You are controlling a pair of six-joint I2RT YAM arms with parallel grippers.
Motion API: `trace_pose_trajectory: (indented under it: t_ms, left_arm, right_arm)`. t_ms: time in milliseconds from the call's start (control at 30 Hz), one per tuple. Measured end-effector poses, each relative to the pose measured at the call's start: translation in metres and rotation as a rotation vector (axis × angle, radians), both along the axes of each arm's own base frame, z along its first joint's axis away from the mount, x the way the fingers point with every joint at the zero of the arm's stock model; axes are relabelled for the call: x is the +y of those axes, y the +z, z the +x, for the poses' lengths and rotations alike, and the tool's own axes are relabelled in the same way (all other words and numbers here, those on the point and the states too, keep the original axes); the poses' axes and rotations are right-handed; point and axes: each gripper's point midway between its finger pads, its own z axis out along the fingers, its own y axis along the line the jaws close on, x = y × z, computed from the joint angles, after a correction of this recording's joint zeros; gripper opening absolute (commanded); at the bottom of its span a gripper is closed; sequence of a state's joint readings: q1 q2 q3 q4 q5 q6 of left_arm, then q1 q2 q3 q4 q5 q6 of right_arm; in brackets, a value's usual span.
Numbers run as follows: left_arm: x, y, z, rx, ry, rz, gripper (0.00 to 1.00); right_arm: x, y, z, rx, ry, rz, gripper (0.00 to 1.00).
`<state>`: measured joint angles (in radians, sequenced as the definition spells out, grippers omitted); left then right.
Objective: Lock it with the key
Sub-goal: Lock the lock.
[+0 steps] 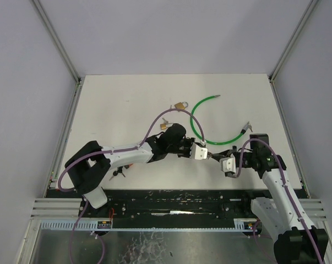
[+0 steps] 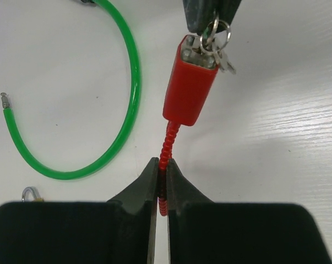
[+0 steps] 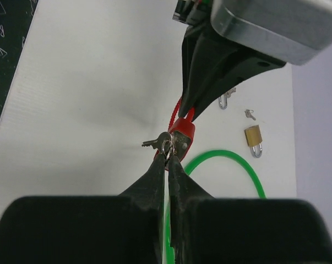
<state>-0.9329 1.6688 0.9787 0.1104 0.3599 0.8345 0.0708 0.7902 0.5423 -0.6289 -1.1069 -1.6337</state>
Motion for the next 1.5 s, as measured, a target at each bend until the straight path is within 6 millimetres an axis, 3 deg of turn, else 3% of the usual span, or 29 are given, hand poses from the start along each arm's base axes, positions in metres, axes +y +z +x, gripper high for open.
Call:
trace_pose_trajectory:
  t_ms: [267,833,867,933,967,1100,1200,1333,1500]
  left_arm:
    - [-0.011,-0.004,0.007,0.017,-0.024,0.032,0.00]
    - [-0.006,0.003,0.004,-0.073,-0.021,0.002,0.00]
    - [-0.006,0.004,0.003,-0.082,-0.017,0.000,0.00]
    - [-0.005,0.004,0.002,-0.098,-0.011,-0.002,0.00]
    - [-0.004,0.004,0.000,-0.109,-0.006,-0.004,0.00]
    - [0.005,-0.001,0.001,-0.134,0.033,0.012,0.00]
    - [0.012,-0.004,0.003,-0.147,0.063,0.017,0.00]
    - [0.016,-0.001,0.005,-0.157,0.085,0.008,0.00]
    - [0.016,0.001,0.006,-0.154,0.097,-0.001,0.00]
  right_arm:
    - [-0.005,-0.001,-0.002,-0.101,0.041,-0.078,0.00]
    - [-0.007,0.006,-0.006,0.003,-0.019,-0.046,0.00]
    - [-0.008,0.007,-0.006,0.016,-0.030,-0.039,0.01]
    - [-0.008,0.008,-0.005,0.047,-0.053,-0.024,0.22]
    - [-0.008,0.009,-0.005,0.069,-0.063,-0.009,0.28]
    - [-0.008,0.015,-0.009,0.122,-0.089,0.043,0.41]
    - [-0.007,0.022,-0.012,0.131,-0.102,0.072,0.47]
    - [-0.006,0.028,-0.012,0.141,-0.115,0.098,0.46]
    - [-0.003,0.019,-0.011,0.161,-0.100,0.111,0.43]
